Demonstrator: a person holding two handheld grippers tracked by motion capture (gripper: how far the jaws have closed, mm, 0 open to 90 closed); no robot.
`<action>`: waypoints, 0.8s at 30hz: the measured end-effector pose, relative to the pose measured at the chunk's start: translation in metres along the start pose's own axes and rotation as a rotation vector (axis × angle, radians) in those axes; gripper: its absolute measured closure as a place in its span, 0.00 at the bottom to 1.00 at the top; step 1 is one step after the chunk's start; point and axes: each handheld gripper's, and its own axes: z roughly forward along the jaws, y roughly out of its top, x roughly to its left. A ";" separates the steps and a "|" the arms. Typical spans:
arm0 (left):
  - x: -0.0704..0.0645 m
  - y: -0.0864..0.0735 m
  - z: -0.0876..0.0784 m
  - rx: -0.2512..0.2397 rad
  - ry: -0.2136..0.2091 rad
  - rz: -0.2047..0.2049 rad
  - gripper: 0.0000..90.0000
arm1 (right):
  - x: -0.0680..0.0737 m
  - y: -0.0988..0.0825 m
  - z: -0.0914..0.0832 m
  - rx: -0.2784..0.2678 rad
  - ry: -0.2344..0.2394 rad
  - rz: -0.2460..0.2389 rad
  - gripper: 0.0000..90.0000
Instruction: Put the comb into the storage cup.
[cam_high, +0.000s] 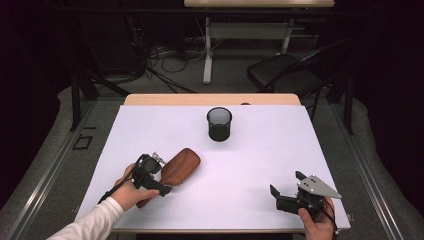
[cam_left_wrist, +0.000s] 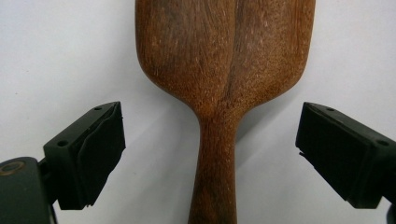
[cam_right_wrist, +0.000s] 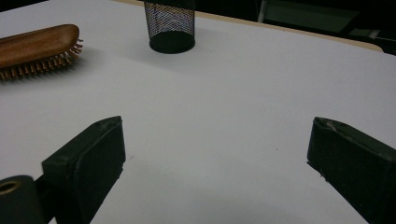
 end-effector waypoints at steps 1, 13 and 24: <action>0.000 0.000 0.001 0.003 0.001 0.000 0.10 | 0.000 0.000 0.000 -0.002 0.000 -0.001 0.05; -0.003 0.005 0.005 0.016 0.007 0.007 0.18 | 0.000 0.000 0.000 0.001 0.002 -0.004 0.05; -0.002 0.006 0.008 0.040 0.015 0.026 0.32 | 0.000 0.000 0.000 0.002 0.004 -0.003 0.05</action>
